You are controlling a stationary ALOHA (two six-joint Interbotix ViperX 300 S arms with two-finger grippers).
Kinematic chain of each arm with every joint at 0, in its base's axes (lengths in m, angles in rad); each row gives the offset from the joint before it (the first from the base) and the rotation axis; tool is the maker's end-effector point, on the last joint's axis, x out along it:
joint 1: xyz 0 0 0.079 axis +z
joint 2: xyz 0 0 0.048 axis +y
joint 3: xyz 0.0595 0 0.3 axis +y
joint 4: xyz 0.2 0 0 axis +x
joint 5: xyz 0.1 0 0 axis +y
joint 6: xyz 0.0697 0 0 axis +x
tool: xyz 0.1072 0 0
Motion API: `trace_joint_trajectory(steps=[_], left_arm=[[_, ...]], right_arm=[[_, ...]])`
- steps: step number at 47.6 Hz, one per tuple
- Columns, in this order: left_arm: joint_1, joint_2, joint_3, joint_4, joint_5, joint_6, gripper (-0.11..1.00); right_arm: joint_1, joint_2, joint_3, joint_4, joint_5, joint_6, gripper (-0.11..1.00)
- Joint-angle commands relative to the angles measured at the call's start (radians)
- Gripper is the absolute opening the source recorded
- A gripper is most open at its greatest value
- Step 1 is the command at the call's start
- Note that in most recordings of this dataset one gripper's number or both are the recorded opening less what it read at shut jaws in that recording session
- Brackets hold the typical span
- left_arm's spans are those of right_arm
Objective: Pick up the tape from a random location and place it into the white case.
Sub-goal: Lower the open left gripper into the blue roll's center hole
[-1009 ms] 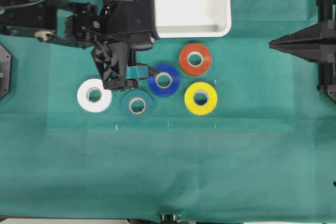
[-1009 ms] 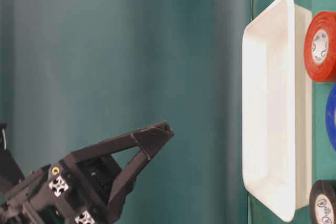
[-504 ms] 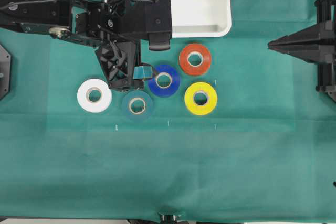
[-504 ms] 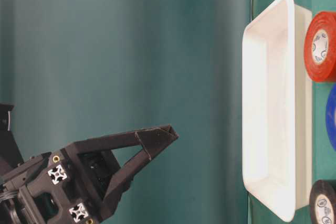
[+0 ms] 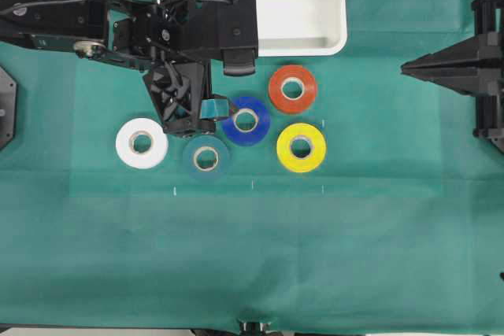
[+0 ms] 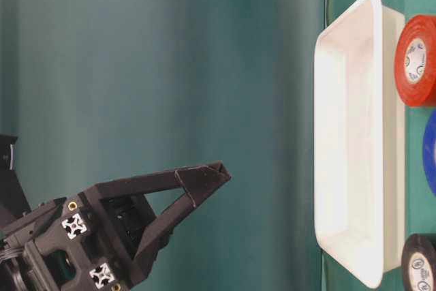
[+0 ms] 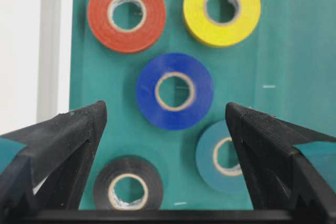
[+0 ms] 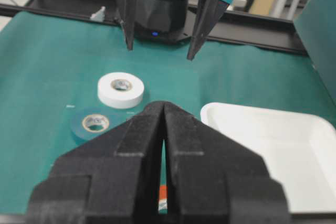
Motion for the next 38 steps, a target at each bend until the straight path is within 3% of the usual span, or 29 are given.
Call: trace_joint_trajectory(steps=[1, 18, 38], left_arm=[[0.0, -0.014, -0.023, 0.002, -0.006, -0.003, 0.98], [0.0, -0.011, -0.017, 0.005, -0.023, -0.015, 0.98], [0.0, 0.032, 0.06, 0.006, -0.124, -0.048, 0.98]], right_arm=[[0.003, 0.006, -0.02, 0.0, -0.005, 0.002, 0.0], [0.003, 0.008, -0.018, 0.0, -0.005, 0.002, 0.0], [0.003, 0.012, -0.018, 0.0, -0.005, 0.0, 0.0]])
